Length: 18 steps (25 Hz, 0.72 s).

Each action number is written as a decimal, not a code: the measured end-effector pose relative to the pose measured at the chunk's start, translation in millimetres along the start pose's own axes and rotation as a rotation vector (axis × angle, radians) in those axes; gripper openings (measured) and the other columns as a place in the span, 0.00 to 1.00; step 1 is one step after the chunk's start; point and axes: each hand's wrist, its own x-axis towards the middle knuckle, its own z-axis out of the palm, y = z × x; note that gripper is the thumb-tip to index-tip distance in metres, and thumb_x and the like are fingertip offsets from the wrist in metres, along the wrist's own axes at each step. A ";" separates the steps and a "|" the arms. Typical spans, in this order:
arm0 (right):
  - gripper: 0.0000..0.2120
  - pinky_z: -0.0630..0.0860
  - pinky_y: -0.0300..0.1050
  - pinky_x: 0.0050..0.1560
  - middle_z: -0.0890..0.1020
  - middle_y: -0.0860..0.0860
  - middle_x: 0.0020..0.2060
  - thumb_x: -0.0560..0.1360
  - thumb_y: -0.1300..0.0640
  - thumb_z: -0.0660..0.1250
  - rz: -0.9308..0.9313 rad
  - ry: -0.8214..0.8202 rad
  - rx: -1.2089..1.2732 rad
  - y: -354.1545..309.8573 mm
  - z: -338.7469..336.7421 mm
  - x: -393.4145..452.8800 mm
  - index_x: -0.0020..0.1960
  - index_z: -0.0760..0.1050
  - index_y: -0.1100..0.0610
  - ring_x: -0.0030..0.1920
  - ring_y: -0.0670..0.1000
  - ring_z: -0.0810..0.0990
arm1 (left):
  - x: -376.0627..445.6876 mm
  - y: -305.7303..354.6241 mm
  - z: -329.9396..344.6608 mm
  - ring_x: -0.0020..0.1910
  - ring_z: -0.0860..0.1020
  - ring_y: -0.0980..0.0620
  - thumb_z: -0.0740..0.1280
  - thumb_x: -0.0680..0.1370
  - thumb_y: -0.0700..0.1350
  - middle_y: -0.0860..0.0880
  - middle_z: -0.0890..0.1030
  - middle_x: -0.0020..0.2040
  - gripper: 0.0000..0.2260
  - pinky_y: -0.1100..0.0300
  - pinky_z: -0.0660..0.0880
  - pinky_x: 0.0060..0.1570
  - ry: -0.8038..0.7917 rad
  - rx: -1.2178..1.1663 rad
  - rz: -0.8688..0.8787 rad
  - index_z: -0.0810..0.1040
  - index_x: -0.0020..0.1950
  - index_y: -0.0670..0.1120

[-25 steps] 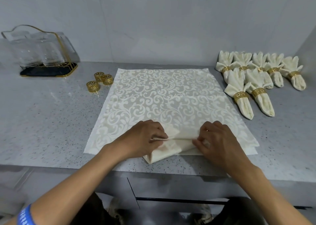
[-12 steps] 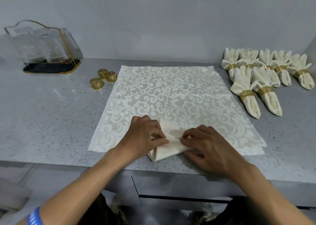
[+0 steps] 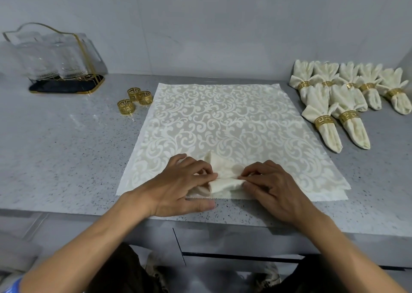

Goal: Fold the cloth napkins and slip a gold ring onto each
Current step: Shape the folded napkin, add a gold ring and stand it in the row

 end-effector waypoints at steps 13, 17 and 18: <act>0.12 0.80 0.45 0.48 0.83 0.44 0.52 0.71 0.58 0.71 -0.030 0.042 -0.099 -3.1 -3.5 -6.5 0.53 0.84 0.56 0.49 0.48 0.81 | 22.0 7.0 22.0 0.41 0.73 0.50 0.59 0.72 0.39 0.49 0.77 0.46 0.16 0.60 0.71 0.48 0.211 0.125 -0.025 0.83 0.54 0.42; 0.11 0.78 0.42 0.46 0.83 0.45 0.48 0.70 0.58 0.68 -0.002 0.063 -0.138 -7.5 -3.5 -3.5 0.51 0.84 0.56 0.47 0.48 0.79 | 27.6 1.8 18.7 0.38 0.73 0.53 0.72 0.68 0.42 0.54 0.76 0.41 0.10 0.62 0.62 0.54 0.207 0.196 -0.025 0.85 0.48 0.47; 0.10 0.77 0.42 0.45 0.83 0.46 0.45 0.71 0.57 0.65 0.012 0.075 -0.163 -12.5 -3.9 -1.0 0.50 0.83 0.55 0.44 0.48 0.77 | 29.9 3.8 15.7 0.38 0.73 0.54 0.72 0.69 0.47 0.55 0.76 0.39 0.07 0.61 0.62 0.53 0.209 0.209 -0.039 0.85 0.45 0.49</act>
